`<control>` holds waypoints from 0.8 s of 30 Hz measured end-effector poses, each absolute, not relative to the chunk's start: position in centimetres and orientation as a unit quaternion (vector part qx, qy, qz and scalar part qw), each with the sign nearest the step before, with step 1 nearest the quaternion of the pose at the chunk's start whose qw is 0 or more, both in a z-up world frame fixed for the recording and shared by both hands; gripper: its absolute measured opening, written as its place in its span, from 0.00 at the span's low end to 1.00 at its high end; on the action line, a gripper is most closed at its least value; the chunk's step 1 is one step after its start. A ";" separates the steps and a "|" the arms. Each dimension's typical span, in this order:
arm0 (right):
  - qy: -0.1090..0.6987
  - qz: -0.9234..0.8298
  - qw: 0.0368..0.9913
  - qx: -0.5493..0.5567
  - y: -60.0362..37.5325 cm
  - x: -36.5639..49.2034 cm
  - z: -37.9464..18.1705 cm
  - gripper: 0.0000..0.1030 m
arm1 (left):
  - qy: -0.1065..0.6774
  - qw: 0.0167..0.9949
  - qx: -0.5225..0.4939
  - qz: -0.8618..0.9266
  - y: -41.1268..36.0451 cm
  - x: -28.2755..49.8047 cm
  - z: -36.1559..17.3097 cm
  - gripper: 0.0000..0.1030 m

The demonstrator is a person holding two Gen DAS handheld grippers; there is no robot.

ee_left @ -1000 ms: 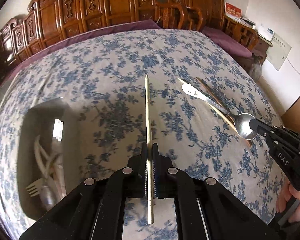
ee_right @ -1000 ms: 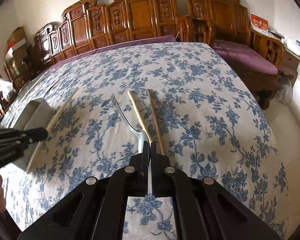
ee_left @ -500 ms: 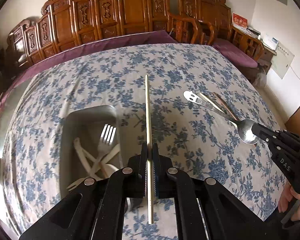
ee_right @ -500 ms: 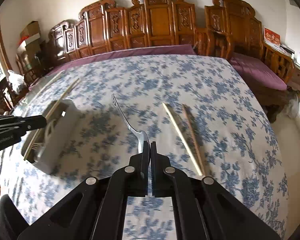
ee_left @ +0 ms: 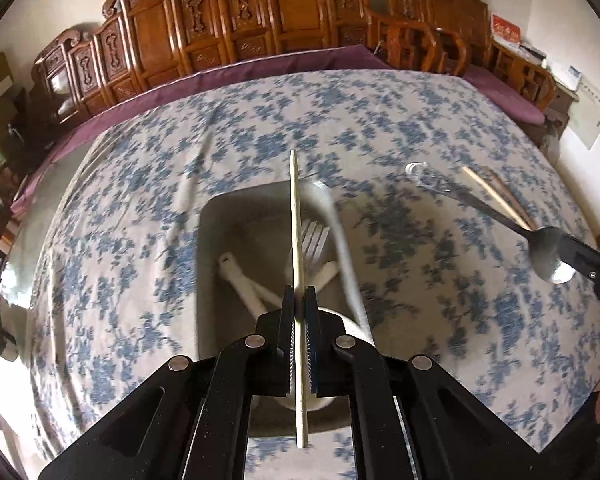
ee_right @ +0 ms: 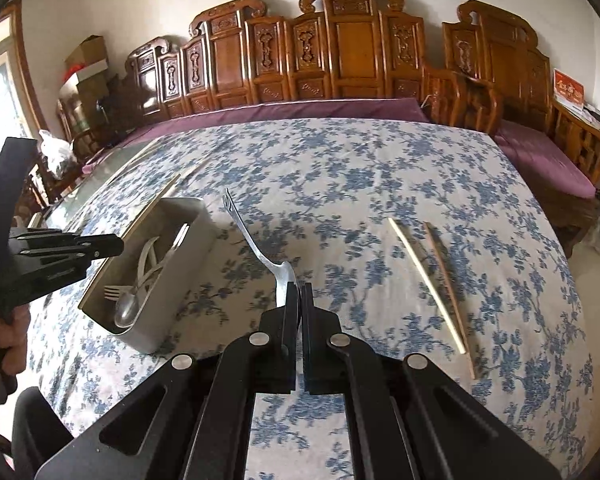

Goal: Organize utensils
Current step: 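Carry the bamboo chopstick into the grey tray and open the left tool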

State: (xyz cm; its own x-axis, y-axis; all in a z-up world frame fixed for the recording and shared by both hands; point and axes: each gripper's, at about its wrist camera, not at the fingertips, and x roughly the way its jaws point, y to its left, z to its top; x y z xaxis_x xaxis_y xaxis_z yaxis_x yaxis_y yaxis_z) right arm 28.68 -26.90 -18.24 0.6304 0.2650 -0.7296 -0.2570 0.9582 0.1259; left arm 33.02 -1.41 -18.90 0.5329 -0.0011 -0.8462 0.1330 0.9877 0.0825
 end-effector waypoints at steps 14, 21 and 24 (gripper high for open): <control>0.412 0.165 0.896 -0.011 -22.3 29.1 -18.5 0.03 | 0.515 0.857 0.033 -0.023 1.8 35.0 -22.2 0.04; 0.414 0.177 0.893 -0.025 -19.9 29.1 -18.5 0.03 | 0.507 0.861 0.030 -0.029 3.2 33.9 -21.8 0.08; 0.415 0.178 0.892 -0.029 -18.9 29.0 -18.6 0.03 | 0.497 0.866 0.037 -0.030 4.0 32.8 -21.1 0.09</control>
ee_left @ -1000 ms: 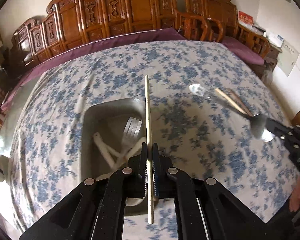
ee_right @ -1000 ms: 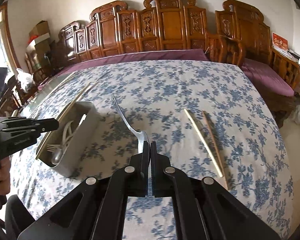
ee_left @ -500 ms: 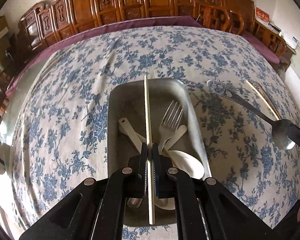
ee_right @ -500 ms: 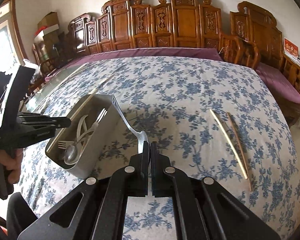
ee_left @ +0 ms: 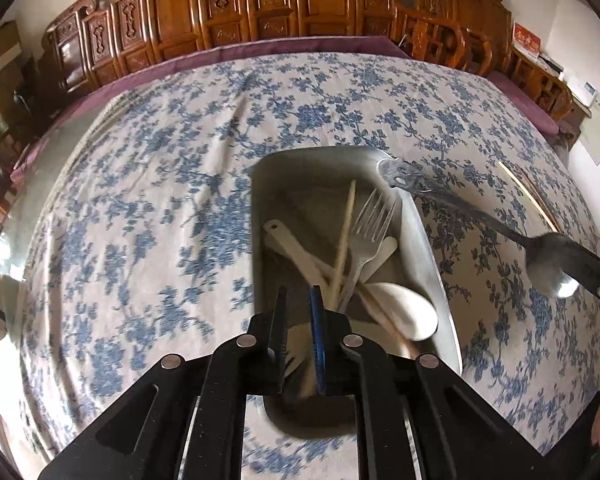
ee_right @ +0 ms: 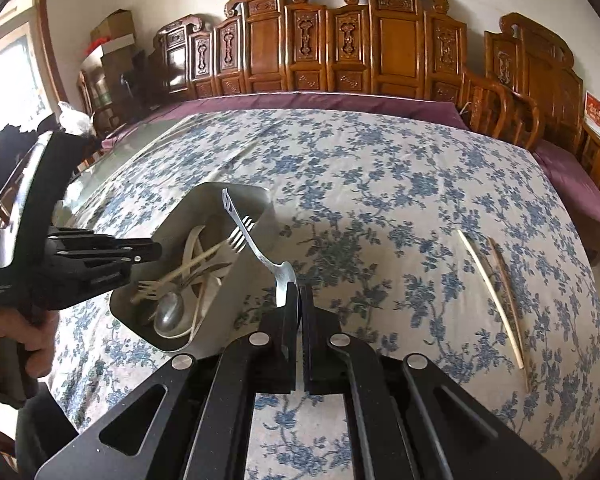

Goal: Organize utensils
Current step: 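Carry the bamboo chopstick into the grey tray and open the left tool, then carry the metal spoon into the grey tray and open the right tool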

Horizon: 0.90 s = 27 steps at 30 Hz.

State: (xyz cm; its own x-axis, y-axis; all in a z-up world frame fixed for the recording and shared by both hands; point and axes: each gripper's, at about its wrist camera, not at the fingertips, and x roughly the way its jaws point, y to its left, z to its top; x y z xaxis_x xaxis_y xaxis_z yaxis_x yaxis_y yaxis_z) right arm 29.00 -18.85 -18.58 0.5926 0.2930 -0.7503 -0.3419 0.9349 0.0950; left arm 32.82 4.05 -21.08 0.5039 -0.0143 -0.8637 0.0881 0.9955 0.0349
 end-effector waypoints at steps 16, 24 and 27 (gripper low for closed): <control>0.421 0.174 0.887 -0.070 -12.8 29.6 -18.6 0.03 | 0.444 0.895 0.038 -0.028 7.9 28.2 -17.5 0.49; 0.426 0.168 0.882 -0.108 -9.9 30.7 -19.1 0.03 | 0.420 0.908 0.014 -0.009 10.4 26.7 -16.8 0.70; 0.426 0.165 0.881 -0.124 -9.1 31.1 -19.4 0.03 | 0.416 0.909 -0.006 -0.001 11.6 26.5 -16.8 0.77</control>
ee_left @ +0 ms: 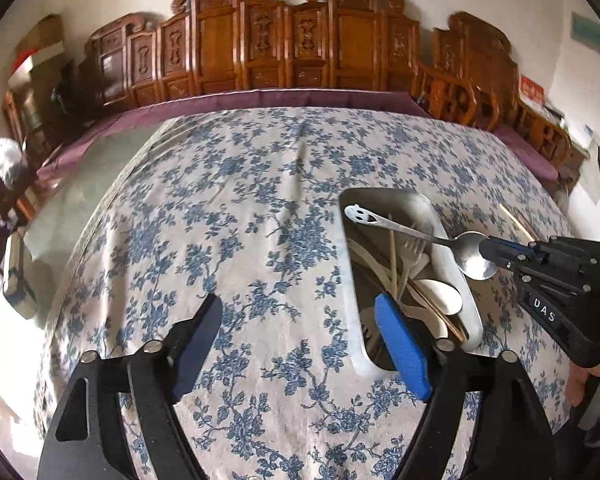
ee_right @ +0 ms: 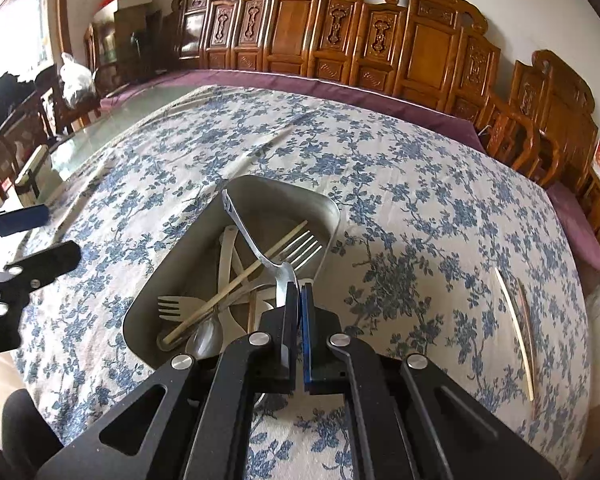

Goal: Organize utensils
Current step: 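Carry the metal spoon into the grey tray and open the right tool, then move the right tool back toward the last bamboo chopstick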

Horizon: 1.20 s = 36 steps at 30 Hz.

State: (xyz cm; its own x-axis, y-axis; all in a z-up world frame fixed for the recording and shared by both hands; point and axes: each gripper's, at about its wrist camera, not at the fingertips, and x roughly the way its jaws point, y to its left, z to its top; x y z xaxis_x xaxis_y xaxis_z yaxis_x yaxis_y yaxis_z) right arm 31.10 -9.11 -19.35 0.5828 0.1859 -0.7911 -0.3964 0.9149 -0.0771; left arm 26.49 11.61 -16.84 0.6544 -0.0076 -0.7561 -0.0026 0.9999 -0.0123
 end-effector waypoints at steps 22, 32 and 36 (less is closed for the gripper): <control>0.435 0.217 0.866 -0.120 -5.4 30.5 -20.0 0.10 | 0.412 0.911 -0.029 0.012 14.2 26.1 -16.8 0.82; 0.472 0.263 0.839 -0.072 -6.1 29.9 -21.2 0.14 | 0.410 0.912 -0.023 0.009 13.4 26.0 -16.7 0.82; 0.466 0.269 0.840 -0.066 -6.7 29.6 -20.8 0.14 | 0.411 0.912 -0.019 0.004 12.8 25.8 -16.7 0.82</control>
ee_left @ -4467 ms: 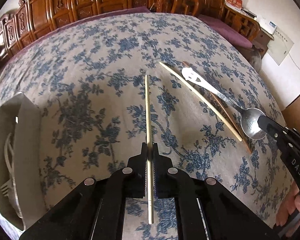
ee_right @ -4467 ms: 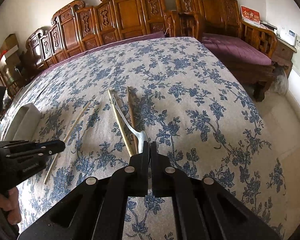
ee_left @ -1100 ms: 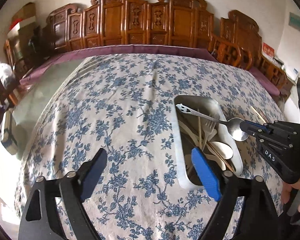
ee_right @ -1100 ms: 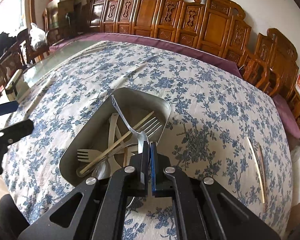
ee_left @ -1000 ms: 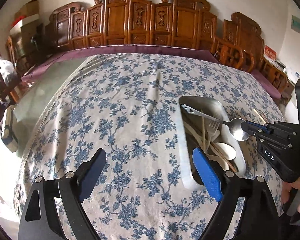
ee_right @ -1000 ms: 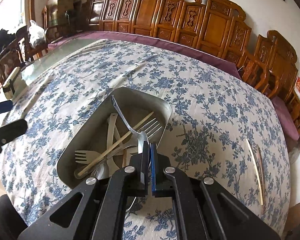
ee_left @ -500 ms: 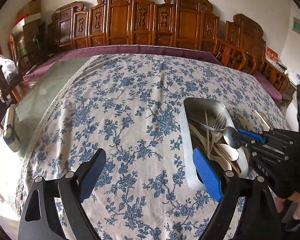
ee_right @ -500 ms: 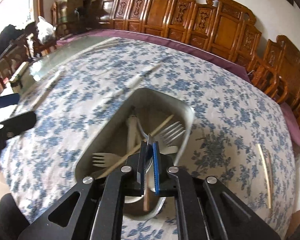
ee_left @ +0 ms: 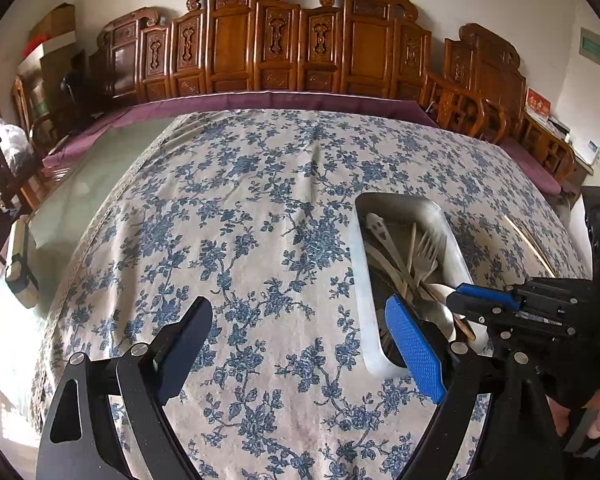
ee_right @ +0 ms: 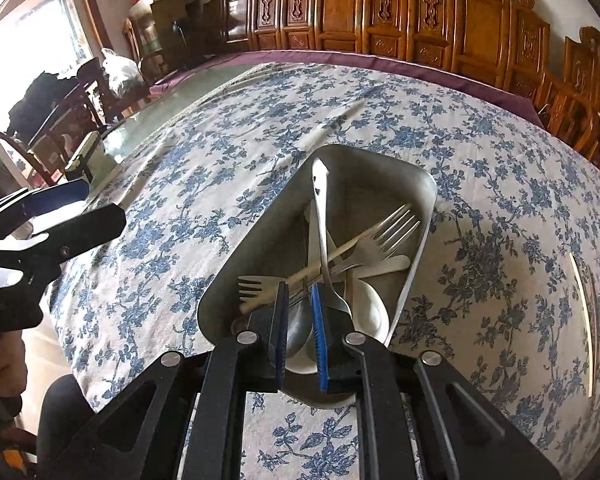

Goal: Organize utensils
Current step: 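Move the right tool back toward the last bamboo chopstick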

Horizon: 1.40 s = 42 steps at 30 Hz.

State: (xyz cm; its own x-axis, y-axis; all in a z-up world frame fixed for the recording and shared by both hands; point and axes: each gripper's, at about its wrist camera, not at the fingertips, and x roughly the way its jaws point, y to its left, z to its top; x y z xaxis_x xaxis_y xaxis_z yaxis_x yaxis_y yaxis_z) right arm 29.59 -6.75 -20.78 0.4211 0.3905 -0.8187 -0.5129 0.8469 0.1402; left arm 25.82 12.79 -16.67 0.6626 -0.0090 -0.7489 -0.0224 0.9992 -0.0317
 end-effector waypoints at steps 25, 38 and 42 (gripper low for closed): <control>0.436 0.120 0.891 -0.039 -36.6 30.7 -20.8 0.21 | 0.411 0.905 0.045 -0.104 -4.5 27.9 -16.4 0.82; 0.472 0.100 0.876 -0.022 -41.1 34.9 -26.3 0.21 | 0.431 0.887 0.066 -0.150 -13.3 31.1 -19.1 0.82; 0.480 0.108 0.870 -0.028 -40.5 36.4 -27.1 0.21 | 0.438 0.883 0.067 -0.154 -14.4 31.7 -20.0 0.82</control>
State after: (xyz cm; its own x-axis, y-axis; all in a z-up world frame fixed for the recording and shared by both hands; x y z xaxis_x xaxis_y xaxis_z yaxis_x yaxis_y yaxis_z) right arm 36.44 -40.53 -27.10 0.5158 0.1607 -0.8415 -0.2143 0.9752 0.0548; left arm 31.70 -14.35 -20.05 0.5686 -0.2133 -0.7945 0.3310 0.9435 -0.0164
